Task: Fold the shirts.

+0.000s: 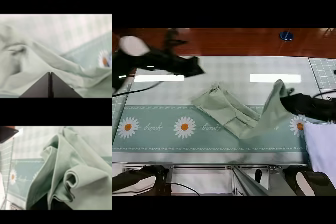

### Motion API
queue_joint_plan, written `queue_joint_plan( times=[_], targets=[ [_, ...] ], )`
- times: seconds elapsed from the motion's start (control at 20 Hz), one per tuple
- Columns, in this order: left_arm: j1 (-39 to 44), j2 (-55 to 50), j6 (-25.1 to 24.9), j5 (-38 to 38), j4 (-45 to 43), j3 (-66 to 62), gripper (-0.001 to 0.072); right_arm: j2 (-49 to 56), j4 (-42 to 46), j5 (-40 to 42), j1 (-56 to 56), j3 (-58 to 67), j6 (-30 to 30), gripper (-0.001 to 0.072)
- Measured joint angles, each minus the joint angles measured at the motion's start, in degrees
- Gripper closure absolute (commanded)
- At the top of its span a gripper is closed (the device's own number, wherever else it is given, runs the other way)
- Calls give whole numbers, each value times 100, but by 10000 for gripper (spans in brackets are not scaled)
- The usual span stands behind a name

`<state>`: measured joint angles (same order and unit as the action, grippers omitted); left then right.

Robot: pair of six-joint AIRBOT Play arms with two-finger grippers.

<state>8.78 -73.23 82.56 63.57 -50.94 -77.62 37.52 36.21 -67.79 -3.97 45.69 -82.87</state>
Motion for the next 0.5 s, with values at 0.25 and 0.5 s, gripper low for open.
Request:
queue_joint_plan(
  times=[0.25, 0.5],
  targets=[
    [-1139, 2087, -181, -33, -284, 1467, 687, 2277, -125, 1121, 1790, 1283, 168, 687],
    [-1412, 3237, -221, -170, -328, 2785, 686, 4747, -140, 1429, 2747, 3200, 74, 687]
  ],
)
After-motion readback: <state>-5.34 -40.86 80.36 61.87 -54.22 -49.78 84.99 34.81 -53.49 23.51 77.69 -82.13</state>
